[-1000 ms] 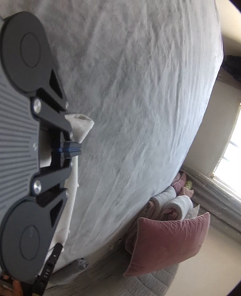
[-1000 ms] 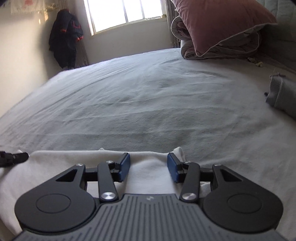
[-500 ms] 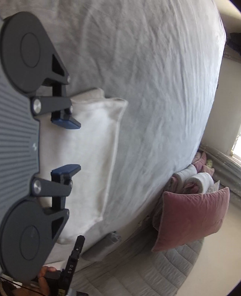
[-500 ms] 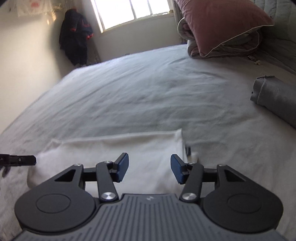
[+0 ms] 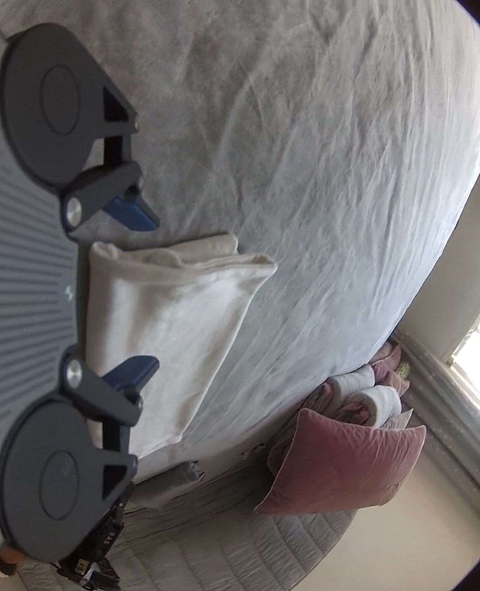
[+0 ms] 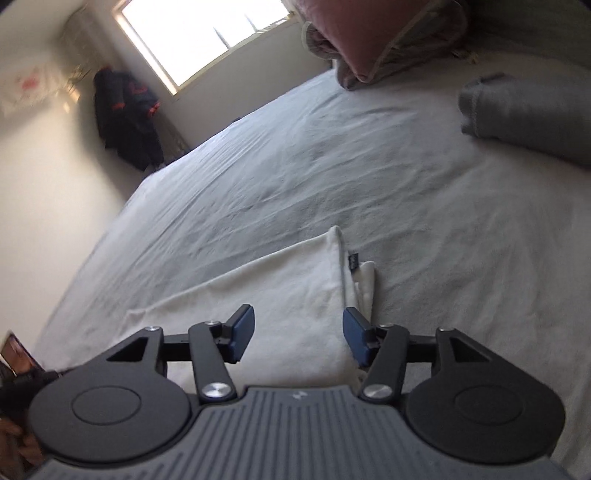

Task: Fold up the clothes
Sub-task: 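Pinch the folded T-shirt edge with both grippers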

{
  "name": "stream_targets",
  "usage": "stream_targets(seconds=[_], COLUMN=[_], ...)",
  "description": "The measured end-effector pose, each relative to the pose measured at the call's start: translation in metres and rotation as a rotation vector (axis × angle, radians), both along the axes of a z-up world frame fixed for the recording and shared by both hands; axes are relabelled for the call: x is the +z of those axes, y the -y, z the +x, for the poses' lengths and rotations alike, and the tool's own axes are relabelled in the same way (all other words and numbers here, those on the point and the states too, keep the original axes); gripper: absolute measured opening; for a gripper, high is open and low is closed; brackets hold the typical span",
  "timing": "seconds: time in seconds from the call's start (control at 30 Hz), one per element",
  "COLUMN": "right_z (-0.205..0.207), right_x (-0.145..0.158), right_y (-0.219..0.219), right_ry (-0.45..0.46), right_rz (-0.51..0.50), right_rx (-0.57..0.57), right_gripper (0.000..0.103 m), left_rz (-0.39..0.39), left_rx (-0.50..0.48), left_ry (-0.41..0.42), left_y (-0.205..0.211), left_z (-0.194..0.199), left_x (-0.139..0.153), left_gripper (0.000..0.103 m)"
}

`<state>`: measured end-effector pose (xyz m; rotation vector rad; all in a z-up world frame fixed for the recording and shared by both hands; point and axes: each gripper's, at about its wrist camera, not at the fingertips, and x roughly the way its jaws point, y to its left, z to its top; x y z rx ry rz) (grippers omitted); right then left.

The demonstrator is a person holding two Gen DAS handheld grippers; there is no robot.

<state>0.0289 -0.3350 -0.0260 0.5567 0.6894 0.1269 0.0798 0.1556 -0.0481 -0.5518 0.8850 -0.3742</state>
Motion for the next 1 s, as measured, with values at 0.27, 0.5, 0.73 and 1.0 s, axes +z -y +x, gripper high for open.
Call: stream_targets(seconds=[0.27,0.5,0.73,1.0], right_z=[0.002,0.004,0.021,0.037], right_x=[0.001,0.009,-0.002,-0.042], right_y=[-0.01,-0.061,-0.118,-0.142], right_ry=[0.071,0.194,0.228,0.095], right_rz=[-0.003,-0.051,-0.118,-0.154], right_rx=[-0.027,0.066,0.196,0.293], right_gripper=[0.058,0.052,0.019,0.001], left_rz=[-0.086,-0.123,-0.13,-0.108], left_rx=[0.022,0.033,0.112,0.094], left_ry=[-0.013,0.01,-0.009,0.055], left_y=[0.009,0.02,0.016,0.033], left_z=[0.013,0.016,0.011,0.005], left_x=[-0.025,-0.039,-0.041,0.006], left_gripper=[0.077,0.063,0.023,0.018])
